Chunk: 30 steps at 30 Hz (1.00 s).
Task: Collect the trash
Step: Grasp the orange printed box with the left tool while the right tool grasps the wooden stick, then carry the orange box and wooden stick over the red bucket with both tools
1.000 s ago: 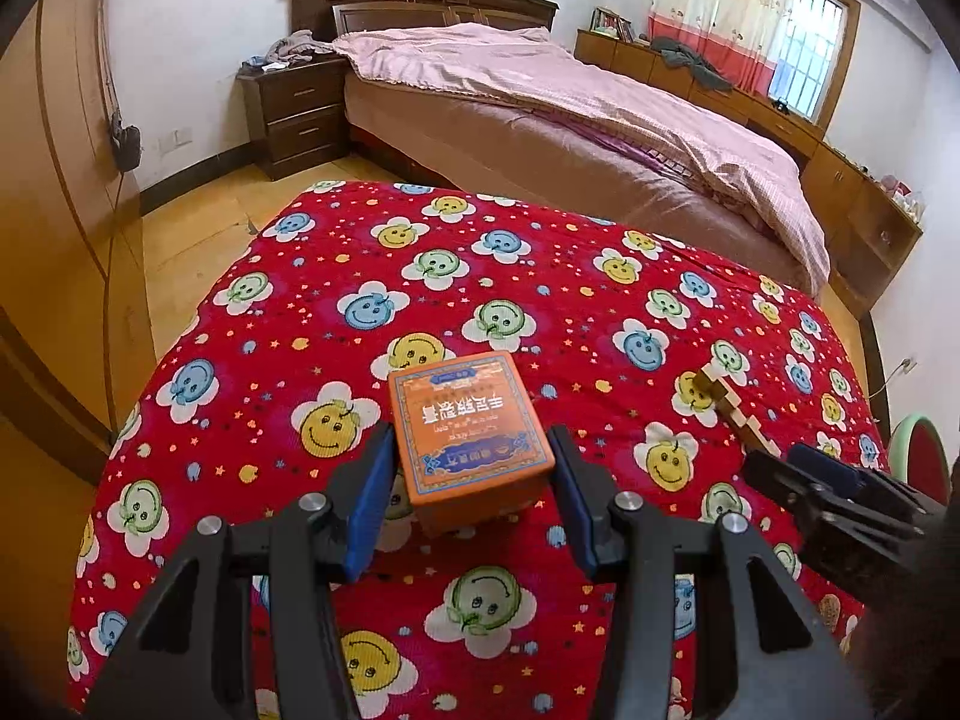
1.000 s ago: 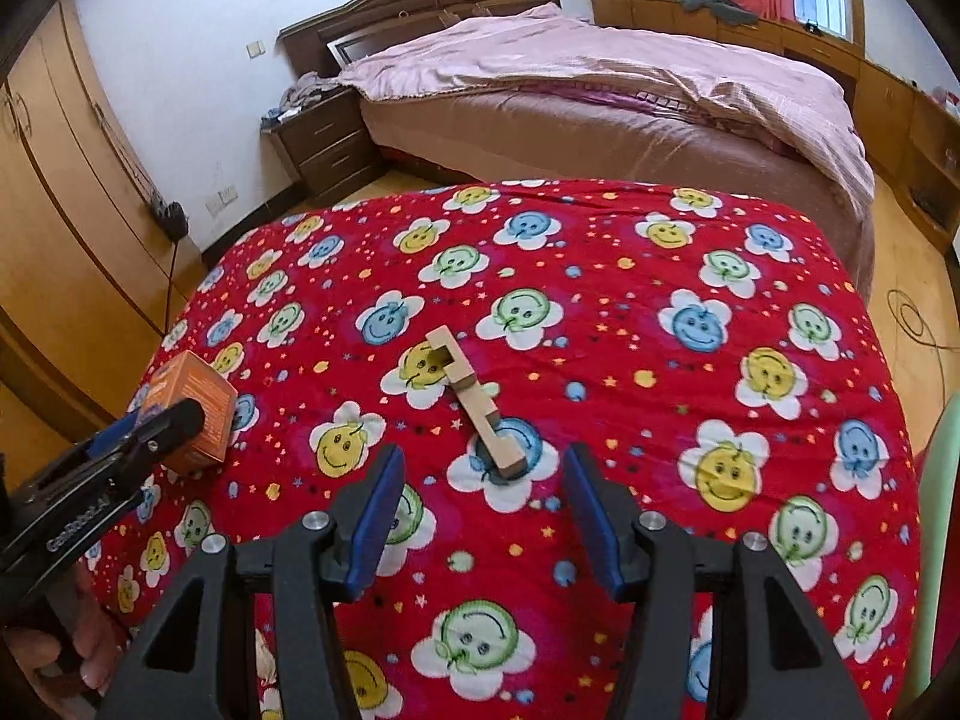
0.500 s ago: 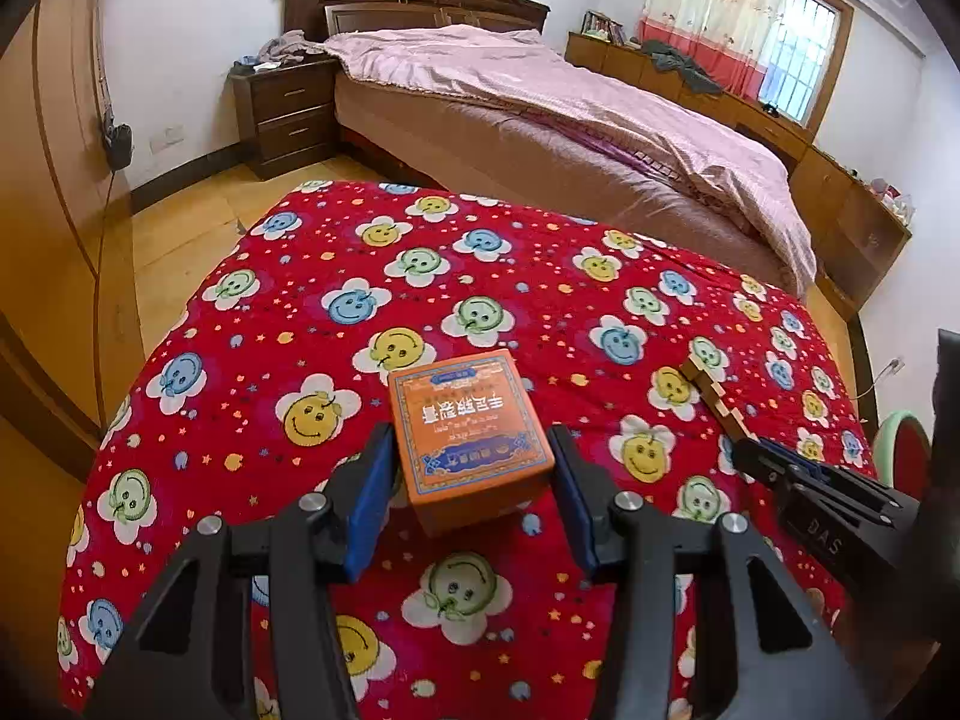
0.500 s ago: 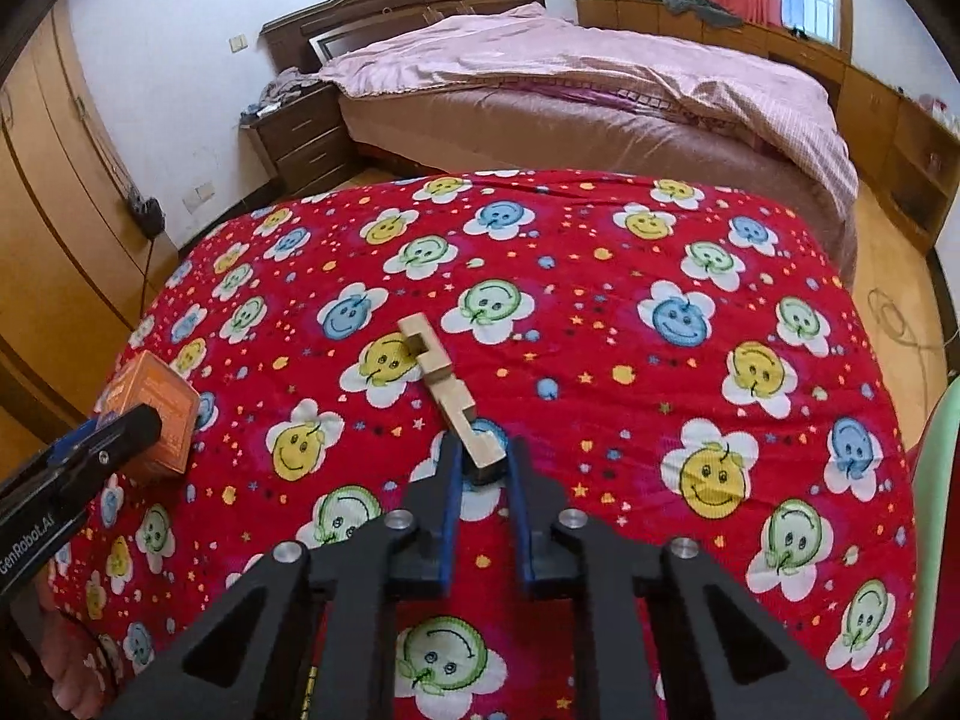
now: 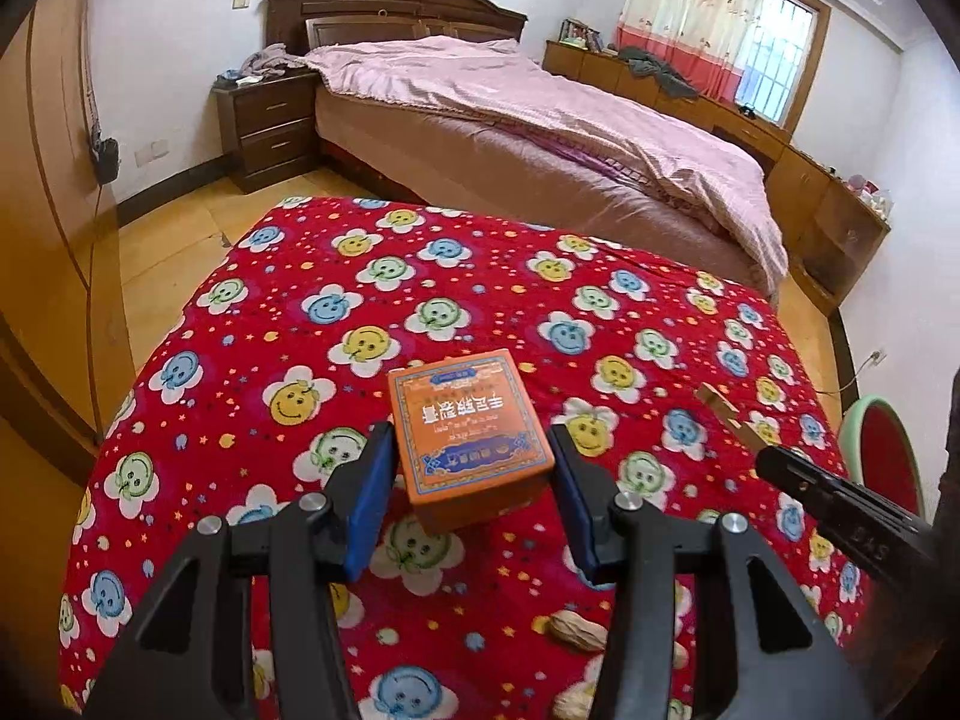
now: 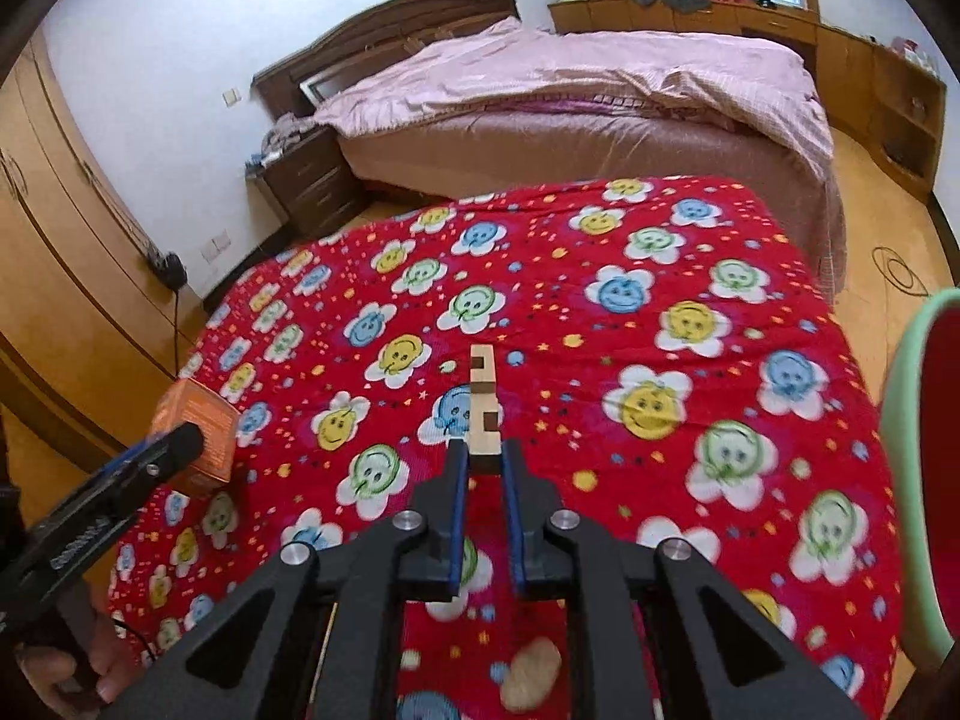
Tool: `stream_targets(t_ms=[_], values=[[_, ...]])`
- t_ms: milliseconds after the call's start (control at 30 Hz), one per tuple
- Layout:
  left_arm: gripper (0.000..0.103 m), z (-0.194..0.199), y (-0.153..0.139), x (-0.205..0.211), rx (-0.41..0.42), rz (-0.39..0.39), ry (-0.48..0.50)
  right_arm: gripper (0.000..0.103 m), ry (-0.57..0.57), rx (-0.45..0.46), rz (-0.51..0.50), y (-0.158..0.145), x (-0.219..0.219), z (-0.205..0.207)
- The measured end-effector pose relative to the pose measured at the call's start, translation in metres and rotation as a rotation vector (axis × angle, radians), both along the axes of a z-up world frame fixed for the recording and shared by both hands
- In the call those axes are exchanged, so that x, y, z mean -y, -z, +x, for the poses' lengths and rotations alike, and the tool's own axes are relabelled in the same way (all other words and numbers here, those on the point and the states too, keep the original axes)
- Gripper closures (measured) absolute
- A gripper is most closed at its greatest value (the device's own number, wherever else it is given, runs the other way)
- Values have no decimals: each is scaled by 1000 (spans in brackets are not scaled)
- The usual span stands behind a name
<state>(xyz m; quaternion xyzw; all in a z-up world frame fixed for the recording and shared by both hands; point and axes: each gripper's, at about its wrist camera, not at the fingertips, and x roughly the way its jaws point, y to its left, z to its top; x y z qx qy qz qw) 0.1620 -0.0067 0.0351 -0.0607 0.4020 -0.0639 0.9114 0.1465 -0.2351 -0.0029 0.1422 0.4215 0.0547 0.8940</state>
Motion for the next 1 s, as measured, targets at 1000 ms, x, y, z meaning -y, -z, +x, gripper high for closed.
stream_targets(t_ms=[1000], values=[[52, -58, -51, 125, 91, 12, 314, 90, 298, 212, 140, -57, 120, -144]])
